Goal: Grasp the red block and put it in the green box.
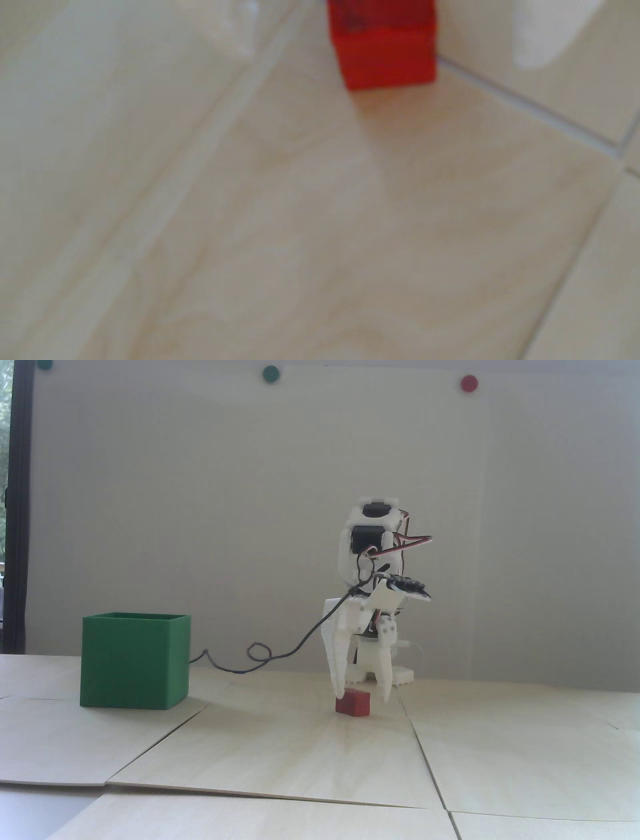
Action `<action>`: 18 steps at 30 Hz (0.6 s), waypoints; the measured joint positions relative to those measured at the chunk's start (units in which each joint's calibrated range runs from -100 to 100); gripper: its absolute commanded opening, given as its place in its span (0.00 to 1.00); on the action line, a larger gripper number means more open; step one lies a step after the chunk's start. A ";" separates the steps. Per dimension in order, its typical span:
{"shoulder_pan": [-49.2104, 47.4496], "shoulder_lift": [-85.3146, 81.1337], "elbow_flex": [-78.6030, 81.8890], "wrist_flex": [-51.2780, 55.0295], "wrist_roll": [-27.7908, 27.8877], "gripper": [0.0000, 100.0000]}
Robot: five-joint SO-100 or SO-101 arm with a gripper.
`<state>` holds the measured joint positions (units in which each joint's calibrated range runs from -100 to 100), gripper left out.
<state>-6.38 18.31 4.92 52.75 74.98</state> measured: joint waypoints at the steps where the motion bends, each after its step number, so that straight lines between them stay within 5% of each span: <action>1: 0.23 0.00 0.00 0.00 0.00 0.26; 18: 1.76 0.00 0.00 0.00 0.00 0.26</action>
<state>-4.62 18.31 4.92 52.75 74.98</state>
